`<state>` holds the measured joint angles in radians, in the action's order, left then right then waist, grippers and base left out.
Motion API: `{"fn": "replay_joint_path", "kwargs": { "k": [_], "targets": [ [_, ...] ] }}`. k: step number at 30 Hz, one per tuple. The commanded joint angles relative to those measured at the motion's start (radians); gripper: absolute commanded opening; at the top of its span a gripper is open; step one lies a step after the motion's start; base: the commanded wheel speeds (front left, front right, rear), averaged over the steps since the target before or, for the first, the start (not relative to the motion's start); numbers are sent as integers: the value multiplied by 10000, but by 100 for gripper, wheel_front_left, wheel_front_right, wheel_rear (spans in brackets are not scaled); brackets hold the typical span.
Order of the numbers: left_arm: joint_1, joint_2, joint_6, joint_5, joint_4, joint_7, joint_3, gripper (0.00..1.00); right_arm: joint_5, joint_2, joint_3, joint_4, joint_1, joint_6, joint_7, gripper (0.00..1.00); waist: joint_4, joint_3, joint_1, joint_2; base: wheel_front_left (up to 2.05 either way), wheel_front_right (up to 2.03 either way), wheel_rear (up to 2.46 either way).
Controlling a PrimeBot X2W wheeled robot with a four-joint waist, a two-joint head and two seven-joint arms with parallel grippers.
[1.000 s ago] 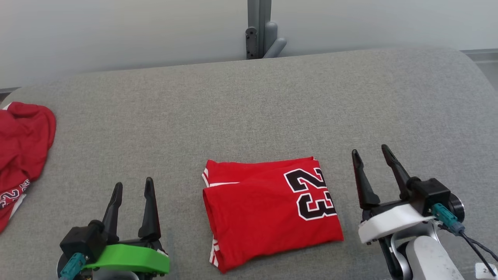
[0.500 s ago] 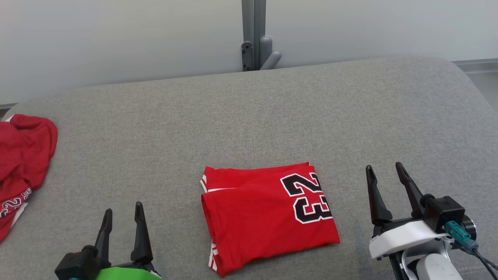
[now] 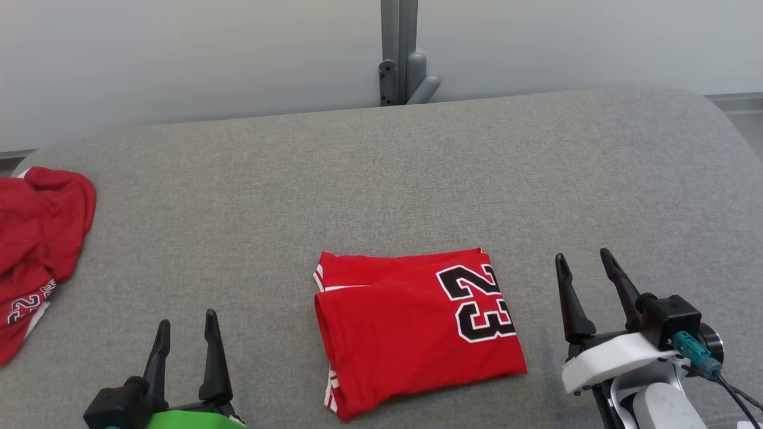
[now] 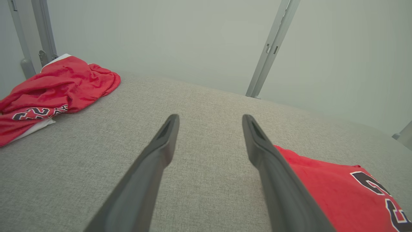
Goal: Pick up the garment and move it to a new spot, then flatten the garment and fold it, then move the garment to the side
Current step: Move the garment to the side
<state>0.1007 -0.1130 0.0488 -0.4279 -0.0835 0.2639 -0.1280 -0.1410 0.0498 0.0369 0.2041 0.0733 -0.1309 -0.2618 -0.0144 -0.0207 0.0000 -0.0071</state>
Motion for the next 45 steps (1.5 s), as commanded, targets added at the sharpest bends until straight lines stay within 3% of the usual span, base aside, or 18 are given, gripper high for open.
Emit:
{"fn": "replay_joint_path", "kwargs": {
  "k": [1, 8, 20, 29, 37, 38, 39, 41, 42, 43, 45],
  "targets": [
    [-66, 31, -53, 120, -12, 10, 46, 100, 88, 15, -13, 170, 153, 4, 21, 100, 43, -19, 0, 71, 0, 0, 0],
    [-236, 109, -223, 263, -81, 10, 142, 100, -202, 479, 461, 840, 808, 4, 1448, 100, 246, -155, 0, 71, 0, 0, 0],
    [-568, 244, -479, 434, -317, 10, 301, 100, -3156, 1855, 2394, 2156, 1721, 4, 4307, 100, 817, -455, 0, 71, 0, 0, 0],
    [-748, 304, -606, 573, -374, 10, 353, 100, -4903, 2494, 3686, 3065, 2736, 4, 5066, 100, 1152, -724, 0, 71, 0, 0, 0],
    [-918, 333, -727, 657, -475, 10, 419, 100, -5989, 2427, 4503, 4233, 3582, 4, 5358, 100, 1306, -930, 0, 71, 0, 0, 0],
    [-950, 336, -733, 668, -488, 10, 420, 100, -6121, 2408, 4596, 4370, 3677, 4, 5333, 94, 1323, -949, 0, 71, 0, 0, 0],
    [-968, 340, -752, 683, -496, 10, 423, 100, -6253, 2406, 4702, 4493, 3770, 4, 5301, 50, 1339, -967, 0, 71, 0, 0, 0],
    [-985, 352, -767, 701, -516, 10, 441, 100, -6420, 2439, 4934, 4663, 3947, 4, 5232, 31, 1352, -997, 0, 71, 0, 0, 0],
    [-990, 358, -773, 716, -522, 10, 459, 100, -6507, 2453, 5057, 4699, 4034, 4, 5163, 6, 1347, -1008, 0, 71, 0, 0, 0],
    [-993, 364, -779, 729, -524, 10, 477, 100, -6598, 2487, 5158, 4743, 4112, 4, 5100, 0, 1334, -1017, 0, 71, 0, 0, 0],
    [-994, 384, -781, 750, -531, 10, 495, 100, -6704, 2609, 5358, 4782, 4287, 4, 4927, 0, 1280, -1037, 0, 71, 0, 0, 0]
  ]
}}
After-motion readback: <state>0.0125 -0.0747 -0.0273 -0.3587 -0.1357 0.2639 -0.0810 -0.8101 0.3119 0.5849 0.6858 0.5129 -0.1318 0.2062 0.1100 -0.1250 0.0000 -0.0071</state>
